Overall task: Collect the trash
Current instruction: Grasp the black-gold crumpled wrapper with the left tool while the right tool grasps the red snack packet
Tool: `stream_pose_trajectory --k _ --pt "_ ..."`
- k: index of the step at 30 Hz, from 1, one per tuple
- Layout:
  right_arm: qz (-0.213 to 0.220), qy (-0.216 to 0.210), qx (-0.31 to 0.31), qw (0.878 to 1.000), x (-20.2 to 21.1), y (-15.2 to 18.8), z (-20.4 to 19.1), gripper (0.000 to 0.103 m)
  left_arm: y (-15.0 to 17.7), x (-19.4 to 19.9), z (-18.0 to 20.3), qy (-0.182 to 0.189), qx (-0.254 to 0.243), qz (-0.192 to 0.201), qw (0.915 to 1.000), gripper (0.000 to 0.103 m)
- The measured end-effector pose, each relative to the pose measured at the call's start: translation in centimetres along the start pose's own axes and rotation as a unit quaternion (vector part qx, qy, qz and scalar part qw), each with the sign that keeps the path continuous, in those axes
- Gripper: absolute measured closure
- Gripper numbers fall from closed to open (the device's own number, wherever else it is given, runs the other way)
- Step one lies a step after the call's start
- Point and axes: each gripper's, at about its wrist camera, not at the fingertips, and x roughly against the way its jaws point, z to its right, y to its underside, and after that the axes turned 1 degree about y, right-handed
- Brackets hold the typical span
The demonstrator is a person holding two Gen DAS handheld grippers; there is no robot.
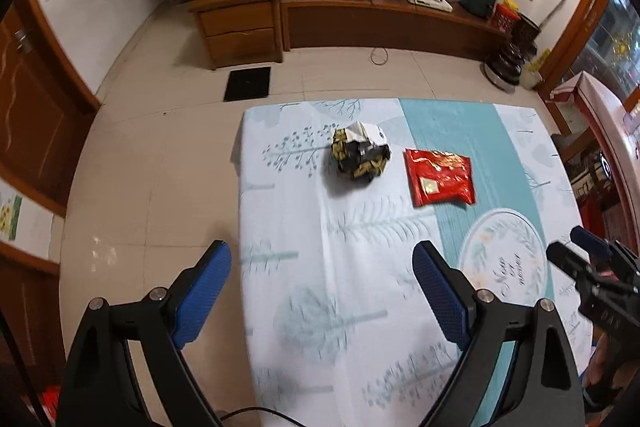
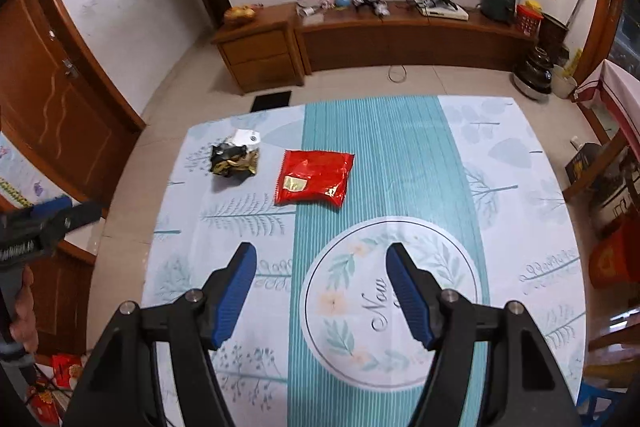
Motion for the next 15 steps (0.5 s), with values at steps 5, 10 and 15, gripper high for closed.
stream_pose_trajectory --k 5,10,15 --pt "-0.022 0.006 -0.02 1.0 -2.8 -0.9 0.4 0.036 -2.2 -4.4 0.3 0.009 -0.019 -0.02 0.9996 0.012" --pt "-0.027 0.009 -0.038 0.999 -4.5 -1.1 1.2 0.036 -4.3 -8.9 1.0 0.034 -0.025 -0.045 0.9981 0.012" --pt "-0.034 0.0 -0.047 0.998 -6.4 -1.3 1.8 0.038 -6.8 -13.1 1.4 0.07 -0.008 -0.076 0.9947 0.012"
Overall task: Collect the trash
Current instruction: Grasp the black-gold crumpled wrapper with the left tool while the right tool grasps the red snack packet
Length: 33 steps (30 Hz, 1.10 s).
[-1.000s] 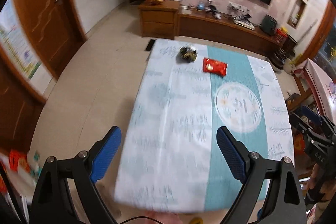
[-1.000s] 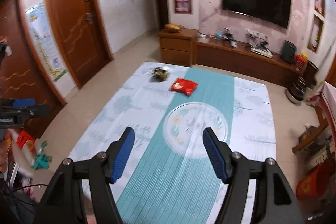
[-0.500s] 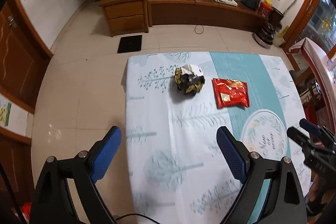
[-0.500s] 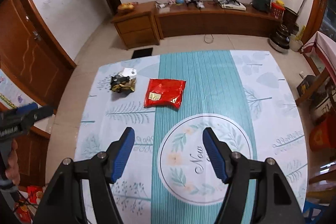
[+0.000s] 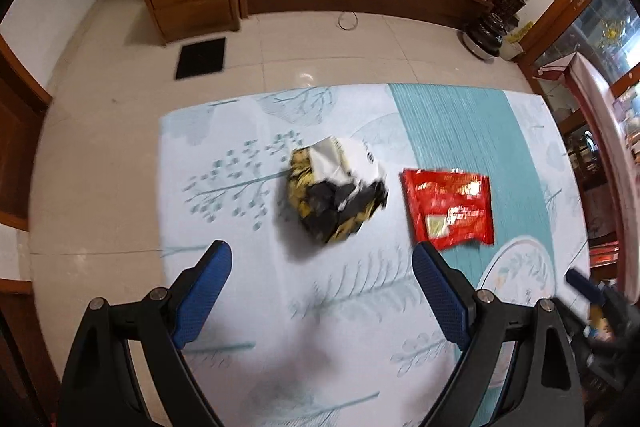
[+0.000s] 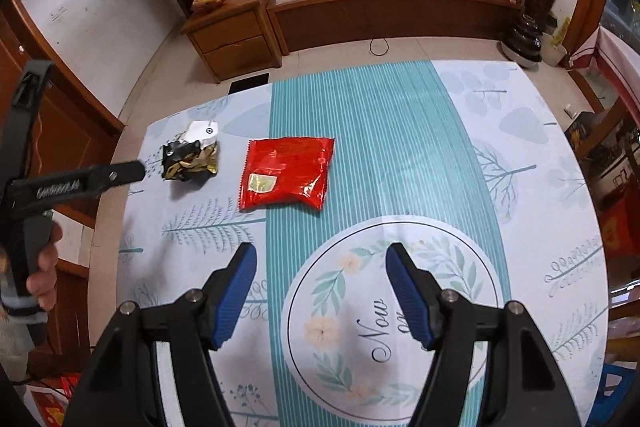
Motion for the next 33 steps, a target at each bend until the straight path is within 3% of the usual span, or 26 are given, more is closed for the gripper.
stream_pose_trajectory --k 6,13,16,24,28,33 --pt "-0.004 -0.019 -0.006 1.0 -2.2 -0.9 0.4 0.038 -2.8 -4.5 -0.6 0.023 0.026 -0.037 0.9987 0.013" --pt "-0.011 -0.046 -0.053 0.997 -6.2 -3.3 1.4 0.038 -4.3 -7.2 -0.5 0.016 0.023 -0.052 0.9982 0.016" --pt "-0.013 -0.043 -0.063 0.997 -7.9 -4.3 1.4 0.04 -4.4 -8.2 0.0 0.023 0.015 -0.063 0.9976 0.028" --pt "-0.019 -0.023 -0.023 0.999 -11.2 -5.4 -0.8 0.059 -3.6 -8.5 1.3 0.008 -0.01 -0.046 0.9988 0.036" --pt "-0.022 -0.02 0.022 0.999 -11.1 -5.3 -2.4 0.091 -2.9 -8.0 2.1 -0.005 -0.019 -0.035 0.9992 0.042" --pt "-0.007 -0.028 0.04 0.999 -9.8 -4.4 -3.2 0.098 -1.6 -7.0 3.6 -0.024 -0.047 -0.015 0.9985 0.045"
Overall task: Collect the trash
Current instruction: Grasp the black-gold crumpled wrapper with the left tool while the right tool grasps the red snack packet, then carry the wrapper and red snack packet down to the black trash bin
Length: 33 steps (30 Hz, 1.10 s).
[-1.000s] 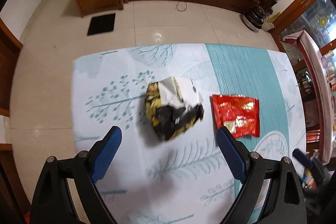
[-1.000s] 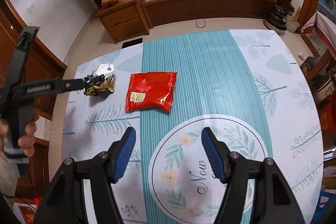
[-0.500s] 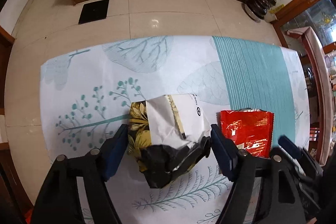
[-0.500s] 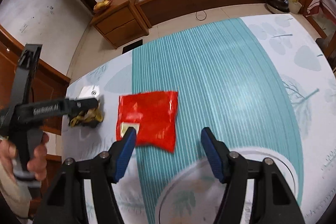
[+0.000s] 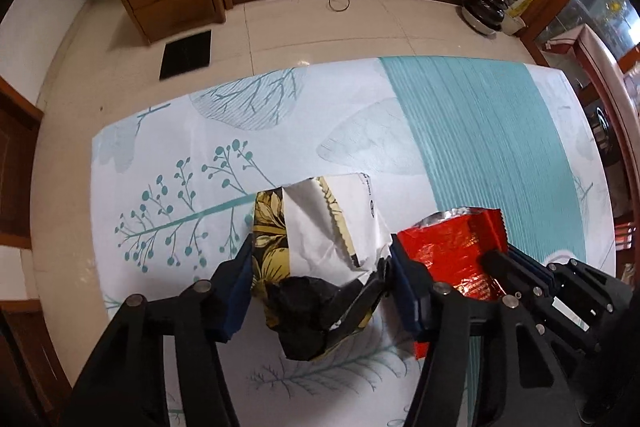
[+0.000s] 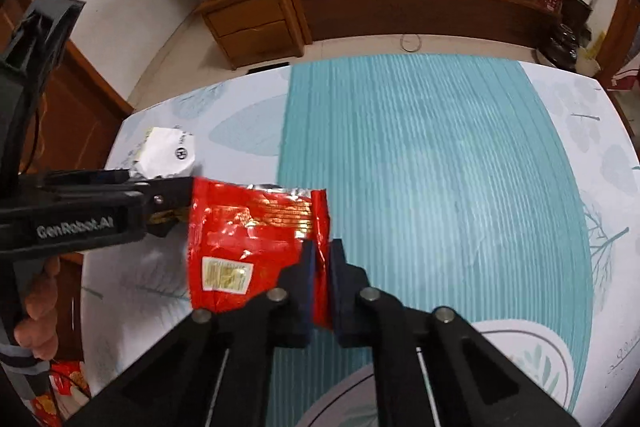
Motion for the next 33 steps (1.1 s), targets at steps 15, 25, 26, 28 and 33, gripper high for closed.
stream_pose_trajectory --k 15,25,26,28,33 --pt "0.056 -0.042 -0.018 0.997 8.7 4.9 0.6 0.1 6.5 8.6 2.7 -0.013 -0.033 0.06 0.9976 0.046" --pt "0.08 -0.061 -0.018 0.995 18.2 12.4 2.6 0.101 16.2 17.6 6.6 -0.006 -0.016 0.093 0.9956 0.046" --pt "0.083 -0.065 -0.015 0.994 19.5 13.6 2.9 0.101 17.2 18.3 6.9 -0.003 -0.011 0.094 0.9955 0.046" --pt "0.089 -0.072 -0.005 0.993 22.0 16.4 3.7 0.101 20.6 20.3 8.4 0.008 0.003 0.098 0.9952 0.046" --pt "0.095 -0.093 0.028 0.991 27.2 22.9 5.6 0.101 28.9 23.8 12.6 0.004 0.028 0.109 0.9936 0.045"
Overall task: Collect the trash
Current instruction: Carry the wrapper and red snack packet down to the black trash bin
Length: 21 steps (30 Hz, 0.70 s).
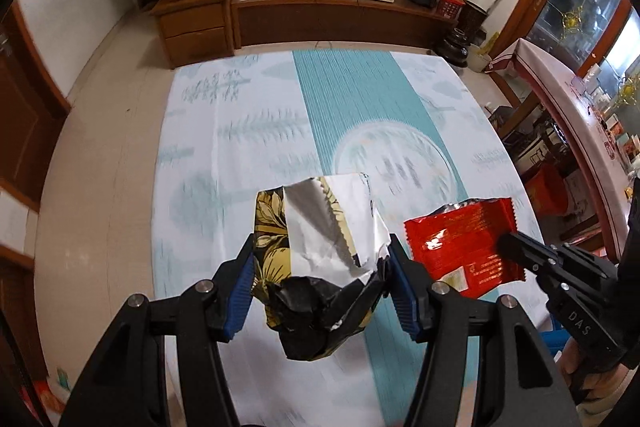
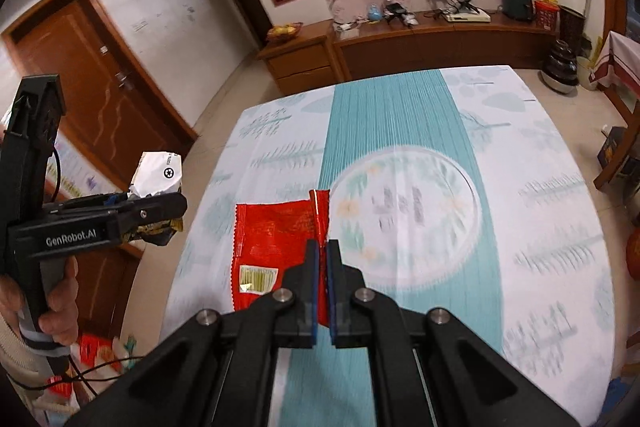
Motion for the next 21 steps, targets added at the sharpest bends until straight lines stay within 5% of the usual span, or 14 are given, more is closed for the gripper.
stream_pose_trajectory --k 11,21 --pt "-0.043 -0.028 0.058 0.997 11.0 13.3 2.7 0.101 18.0 6.6 9.2 -0.028 0.058 -0.042 0.997 0.045" --pt "-0.121 -0.015 0.03 0.992 11.0 24.2 4.4 0.101 29.5 4.7 13.7 -0.043 0.009 -0.104 0.9937 0.045"
